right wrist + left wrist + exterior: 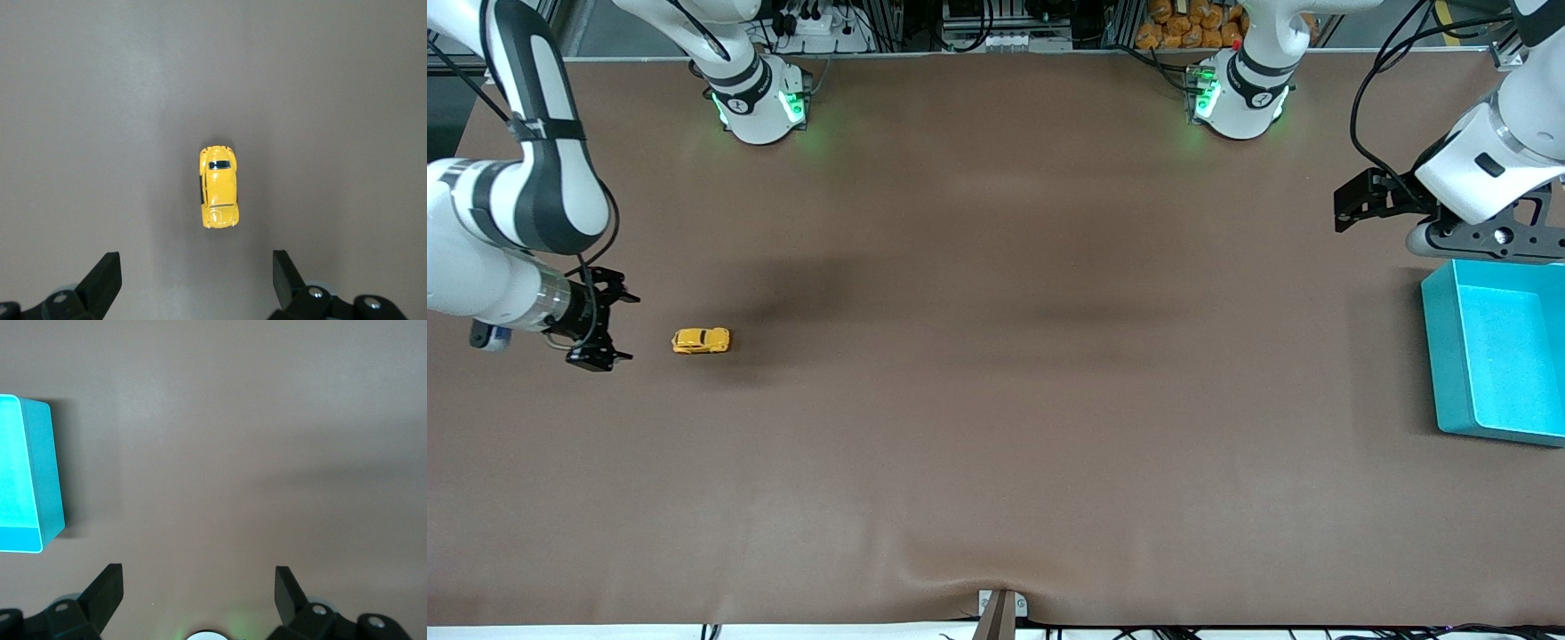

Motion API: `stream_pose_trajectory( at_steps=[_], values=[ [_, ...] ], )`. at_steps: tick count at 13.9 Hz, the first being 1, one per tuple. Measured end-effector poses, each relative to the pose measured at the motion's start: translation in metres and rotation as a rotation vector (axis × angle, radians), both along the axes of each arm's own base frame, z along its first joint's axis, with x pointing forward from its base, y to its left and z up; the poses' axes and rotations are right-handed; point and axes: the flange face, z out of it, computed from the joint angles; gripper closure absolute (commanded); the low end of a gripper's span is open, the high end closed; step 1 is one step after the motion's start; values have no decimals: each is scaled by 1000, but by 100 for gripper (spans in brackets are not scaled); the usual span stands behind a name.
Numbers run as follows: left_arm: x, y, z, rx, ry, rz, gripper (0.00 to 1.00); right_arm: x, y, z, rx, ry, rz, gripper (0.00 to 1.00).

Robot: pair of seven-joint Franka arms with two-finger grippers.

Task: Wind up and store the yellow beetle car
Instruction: 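Reach the right gripper down over the yellow beetle car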

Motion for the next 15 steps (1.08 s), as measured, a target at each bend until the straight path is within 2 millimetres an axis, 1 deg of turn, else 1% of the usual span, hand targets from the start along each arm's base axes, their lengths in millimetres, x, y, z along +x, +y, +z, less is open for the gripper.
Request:
stream_pose_trajectory(
  at_steps=[3, 7, 9, 12, 15],
  values=[
    [0, 0, -1, 0, 2, 0, 0, -13, 0, -26, -3, 4, -22, 0],
    [1, 0, -2, 0, 4, 0, 0, -23, 1, -55, -8, -30, -31, 0],
    [1, 0, -2, 0, 4, 0, 0, -21, 1, -70, -13, -43, -63, 0],
    [1, 0, -2, 0, 4, 0, 0, -20, 7, -101, -25, -23, -62, 0],
    [1, -1, -2, 0, 4, -1, 0, -21, 9, -118, -29, -11, -56, 0]
  ],
)
